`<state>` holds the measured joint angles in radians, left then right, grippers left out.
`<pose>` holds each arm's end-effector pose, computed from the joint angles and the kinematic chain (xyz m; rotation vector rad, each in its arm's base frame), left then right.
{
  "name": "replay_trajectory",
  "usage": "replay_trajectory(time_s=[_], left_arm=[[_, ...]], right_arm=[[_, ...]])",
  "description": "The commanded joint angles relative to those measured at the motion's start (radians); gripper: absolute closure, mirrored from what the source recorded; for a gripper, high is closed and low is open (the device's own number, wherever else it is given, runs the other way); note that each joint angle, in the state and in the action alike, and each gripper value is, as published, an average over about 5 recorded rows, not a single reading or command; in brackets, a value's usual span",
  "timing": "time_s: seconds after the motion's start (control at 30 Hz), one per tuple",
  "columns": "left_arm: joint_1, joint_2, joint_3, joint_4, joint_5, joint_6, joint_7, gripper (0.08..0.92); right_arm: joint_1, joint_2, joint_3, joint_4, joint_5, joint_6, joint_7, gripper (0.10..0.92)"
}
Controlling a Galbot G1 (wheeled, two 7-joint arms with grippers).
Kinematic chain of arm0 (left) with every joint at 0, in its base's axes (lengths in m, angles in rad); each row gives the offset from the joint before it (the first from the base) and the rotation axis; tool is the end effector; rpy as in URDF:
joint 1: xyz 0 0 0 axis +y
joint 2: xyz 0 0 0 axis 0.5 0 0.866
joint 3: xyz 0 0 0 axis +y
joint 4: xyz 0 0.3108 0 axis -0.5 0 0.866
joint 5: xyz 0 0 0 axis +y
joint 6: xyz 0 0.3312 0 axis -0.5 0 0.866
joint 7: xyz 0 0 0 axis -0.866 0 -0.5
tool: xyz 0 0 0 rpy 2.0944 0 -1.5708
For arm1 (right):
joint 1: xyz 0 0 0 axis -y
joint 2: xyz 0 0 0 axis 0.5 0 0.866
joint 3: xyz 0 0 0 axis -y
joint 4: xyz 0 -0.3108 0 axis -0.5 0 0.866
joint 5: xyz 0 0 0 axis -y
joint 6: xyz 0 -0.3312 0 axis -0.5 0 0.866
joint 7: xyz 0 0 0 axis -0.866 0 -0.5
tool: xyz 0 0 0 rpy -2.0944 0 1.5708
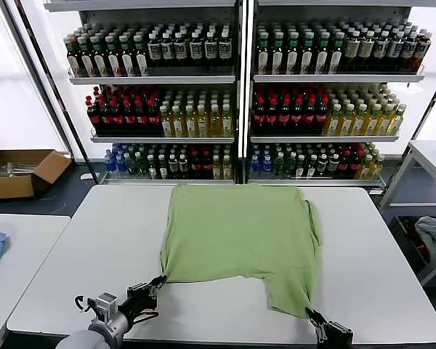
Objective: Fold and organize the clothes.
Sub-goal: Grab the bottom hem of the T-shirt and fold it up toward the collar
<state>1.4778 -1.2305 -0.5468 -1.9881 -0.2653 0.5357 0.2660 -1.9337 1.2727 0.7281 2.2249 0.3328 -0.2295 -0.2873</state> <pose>0.2066 0.0656 -0.2755 -0.4709 -2.5324 -0.0127 0.0939 -0.0831 -0.2555 0.4208 -2.6737 -0.0494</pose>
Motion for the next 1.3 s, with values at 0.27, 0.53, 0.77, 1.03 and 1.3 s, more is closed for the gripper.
replay_trajectory(time_s=[0.27,0.53,0.77,1.03,1.3], left_arm=[[0.250,-0.022,-0.133,-0.282,0.012,-0.009,-0.024,0.917],[0.390,-0.072,-0.182,-0.382,0.017,-0.008,-0.022,0.917],[0.350,-0.100,-0.174,-0.378,0.019,-0.008,-0.028,0.917],[0.194,-0.075,-0.182,-0.342,-0.112,0.016,-0.062,0.917],[0.082,0.008,-0.155,-0.263,-0.252,0.040,-0.074,0.917]], right_arm=[[-0.234,0.012,0.050,0.110,0.040,0.164,-0.060,0.918],[-0.283,0.009,0.052,0.156,0.090,0.186,-0.061,0.918],[-0.214,0.009,0.037,0.149,0.145,0.184,-0.054,0.918],[0.013,-0.011,0.030,0.122,0.266,0.083,0.028,0.918],[0.288,-0.081,0.006,0.014,0.349,0.001,0.156,0.918]])
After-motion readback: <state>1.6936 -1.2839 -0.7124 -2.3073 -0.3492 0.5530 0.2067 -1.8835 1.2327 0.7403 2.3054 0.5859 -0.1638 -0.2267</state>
